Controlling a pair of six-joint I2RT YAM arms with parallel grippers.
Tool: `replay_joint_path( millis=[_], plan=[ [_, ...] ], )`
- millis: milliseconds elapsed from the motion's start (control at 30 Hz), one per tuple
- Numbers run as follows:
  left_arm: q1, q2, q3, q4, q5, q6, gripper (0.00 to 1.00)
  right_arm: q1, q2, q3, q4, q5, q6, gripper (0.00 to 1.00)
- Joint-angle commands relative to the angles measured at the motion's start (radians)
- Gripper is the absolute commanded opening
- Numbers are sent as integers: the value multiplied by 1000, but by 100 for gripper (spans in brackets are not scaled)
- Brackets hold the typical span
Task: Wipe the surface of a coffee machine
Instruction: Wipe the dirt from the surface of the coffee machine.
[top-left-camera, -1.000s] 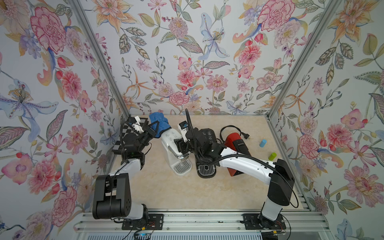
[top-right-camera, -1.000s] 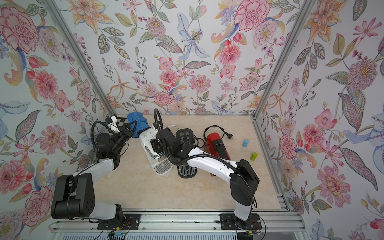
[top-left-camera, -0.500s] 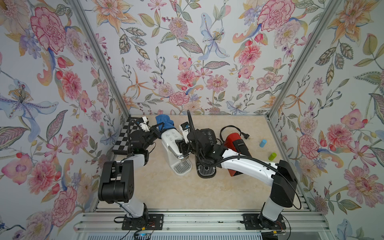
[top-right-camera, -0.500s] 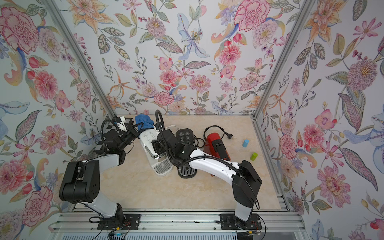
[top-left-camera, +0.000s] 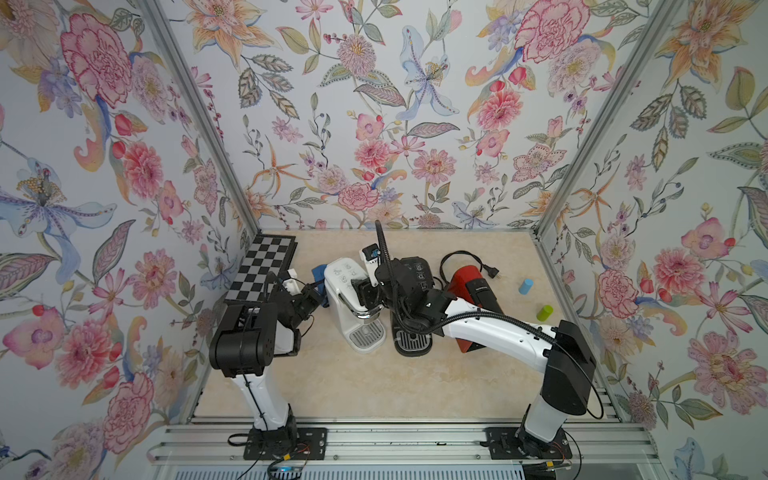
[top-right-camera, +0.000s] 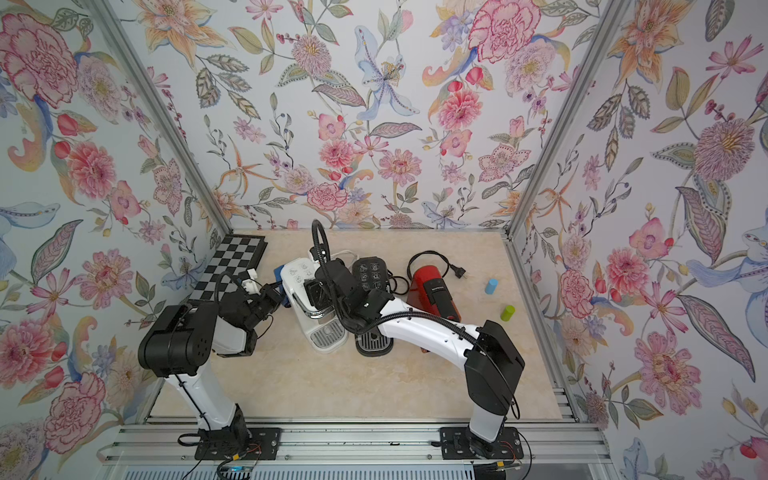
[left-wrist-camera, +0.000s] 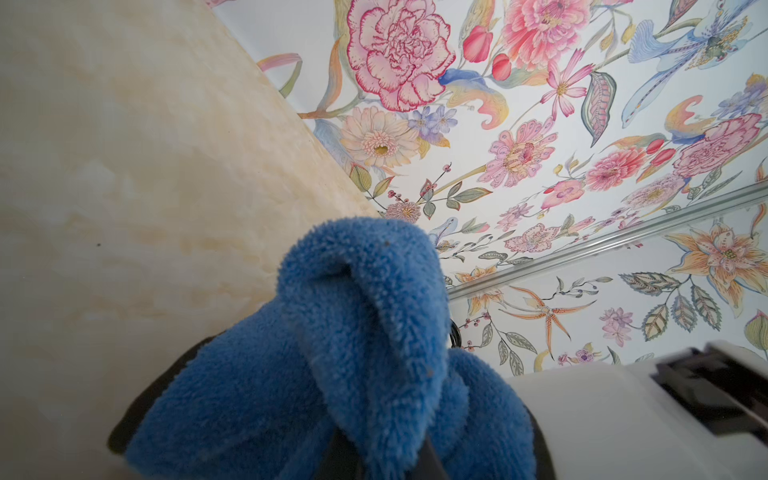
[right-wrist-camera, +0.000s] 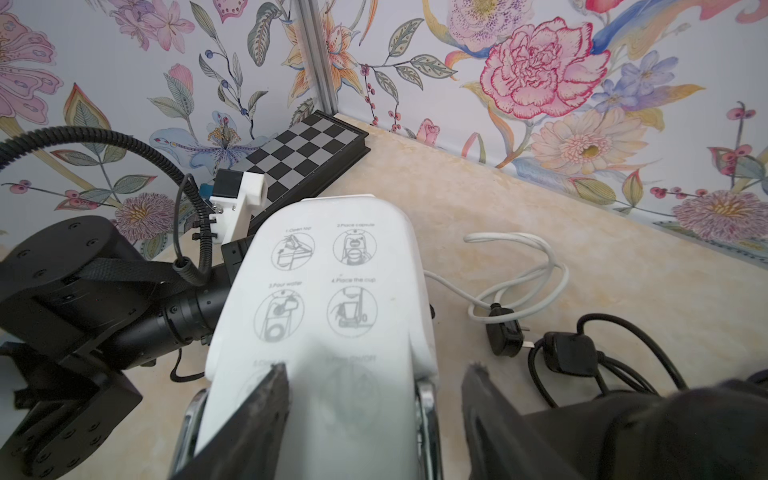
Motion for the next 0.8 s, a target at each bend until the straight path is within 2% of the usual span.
replay_joint_path(
  millis=[0, 167, 533, 767],
  plan=[
    [-18, 44, -49, 146, 118, -61, 0, 3, 39, -41, -186, 6, -14, 67],
    [-16, -22, -32, 135, 134, -95, 0, 7, 33, -33, -188, 12, -13, 67],
    [-13, -367, 122, -284, 129, 3, 0, 7, 10, -49, -188, 36, -10, 67],
    [-15, -487, 173, -427, 142, 43, 0, 4, 10, -37, -187, 35, -12, 67]
  ],
)
